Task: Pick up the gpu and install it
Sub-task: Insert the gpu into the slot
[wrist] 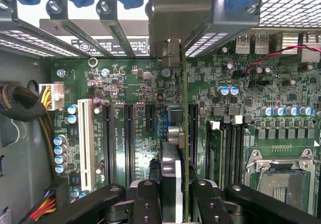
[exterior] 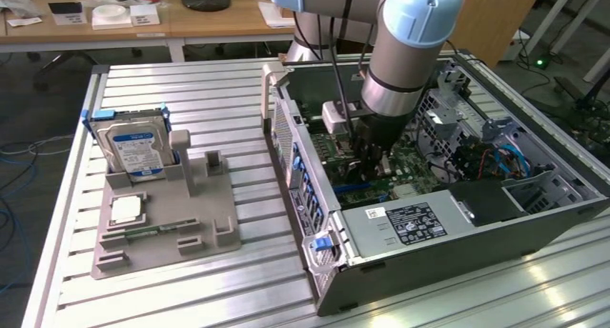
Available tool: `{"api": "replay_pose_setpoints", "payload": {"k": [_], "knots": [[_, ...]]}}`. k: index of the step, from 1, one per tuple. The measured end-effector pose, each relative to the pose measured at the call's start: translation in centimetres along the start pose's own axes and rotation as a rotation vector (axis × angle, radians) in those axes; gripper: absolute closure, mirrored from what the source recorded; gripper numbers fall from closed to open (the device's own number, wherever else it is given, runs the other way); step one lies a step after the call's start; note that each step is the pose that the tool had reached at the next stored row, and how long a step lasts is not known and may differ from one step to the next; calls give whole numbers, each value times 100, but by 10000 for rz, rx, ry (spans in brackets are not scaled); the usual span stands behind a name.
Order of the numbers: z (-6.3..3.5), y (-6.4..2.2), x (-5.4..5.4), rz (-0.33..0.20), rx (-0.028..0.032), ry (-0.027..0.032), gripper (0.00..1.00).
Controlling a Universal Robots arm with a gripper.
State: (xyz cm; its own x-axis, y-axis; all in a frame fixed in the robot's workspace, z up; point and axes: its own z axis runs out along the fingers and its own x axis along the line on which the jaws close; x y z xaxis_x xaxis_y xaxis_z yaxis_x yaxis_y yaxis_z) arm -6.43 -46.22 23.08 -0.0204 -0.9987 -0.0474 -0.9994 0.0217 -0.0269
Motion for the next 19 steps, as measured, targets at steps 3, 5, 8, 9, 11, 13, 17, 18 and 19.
{"api": "replay_pose_setpoints", "payload": {"k": [3, 5, 8, 9, 11, 13, 17, 18, 19], "knots": [[9, 1, 0, 0, -2, 1, 72], [10, 2, 1, 1, -2, 2, 72], [10, 2, 0, 0, -1, 1, 72], [11, 2, 0, 0, -1, 1, 72], [11, 3, 0, 0, -2, 1, 72], [13, 10, 1, 3, -1, 0, 72], [13, 11, 1, 1, -5, 1, 72], [13, 11, 1, 1, -5, 1, 72], [13, 11, 1, 1, -5, 1, 72]]}}
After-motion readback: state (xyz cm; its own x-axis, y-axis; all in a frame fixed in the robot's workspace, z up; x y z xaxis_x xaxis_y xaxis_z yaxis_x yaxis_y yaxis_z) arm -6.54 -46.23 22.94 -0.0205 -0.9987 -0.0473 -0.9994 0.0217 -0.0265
